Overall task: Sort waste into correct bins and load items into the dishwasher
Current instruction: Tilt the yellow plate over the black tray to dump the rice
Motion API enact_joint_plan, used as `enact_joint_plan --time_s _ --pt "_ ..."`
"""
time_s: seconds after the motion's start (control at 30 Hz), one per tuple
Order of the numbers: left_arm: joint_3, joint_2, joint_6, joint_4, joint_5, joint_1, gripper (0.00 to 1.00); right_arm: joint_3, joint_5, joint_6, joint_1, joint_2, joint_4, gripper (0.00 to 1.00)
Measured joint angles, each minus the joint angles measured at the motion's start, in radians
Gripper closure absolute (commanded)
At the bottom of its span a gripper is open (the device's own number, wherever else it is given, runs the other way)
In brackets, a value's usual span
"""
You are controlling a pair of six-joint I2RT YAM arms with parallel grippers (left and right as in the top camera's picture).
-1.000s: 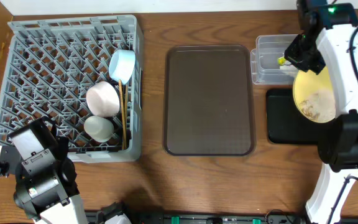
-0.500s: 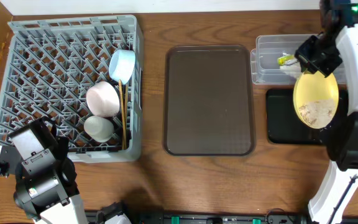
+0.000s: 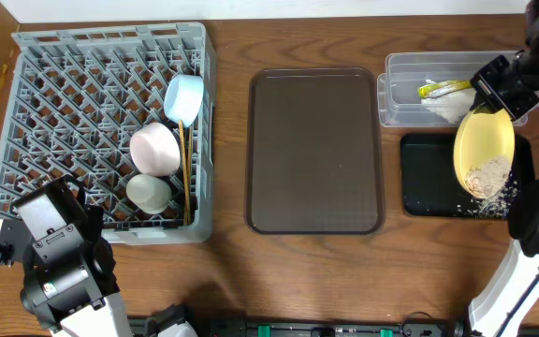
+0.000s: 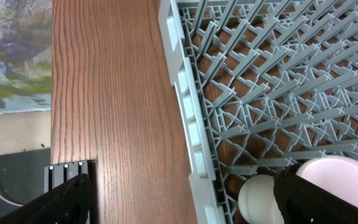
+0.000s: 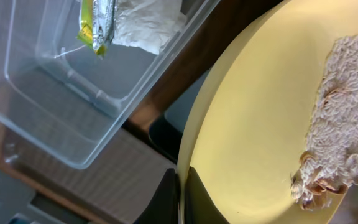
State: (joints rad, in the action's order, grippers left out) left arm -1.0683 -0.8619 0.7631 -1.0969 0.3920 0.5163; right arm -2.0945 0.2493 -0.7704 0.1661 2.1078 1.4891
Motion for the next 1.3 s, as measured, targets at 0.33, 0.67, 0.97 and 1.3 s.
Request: enact_joint_plan --time_s 0.33,0.67,0.97,1.3 --pt "0.000 0.000 0.000 0.000 0.000 0.000 0.06 0.000 0.142 0.082 0.077 0.000 0.002 0.99" --pt "0.000 0.000 0.000 0.000 0.000 0.000 0.06 0.000 0.271 0.120 0.164 0.000 0.035 0.99" --pt "0.000 0.000 0.000 0.000 0.000 0.000 0.06 0.030 0.367 0.155 0.198 0.000 0.013 0.99" --pt "0.000 0.000 0.000 0.000 0.000 0.000 0.06 0.154 0.512 0.212 0.254 -0.001 -0.042 0.99"
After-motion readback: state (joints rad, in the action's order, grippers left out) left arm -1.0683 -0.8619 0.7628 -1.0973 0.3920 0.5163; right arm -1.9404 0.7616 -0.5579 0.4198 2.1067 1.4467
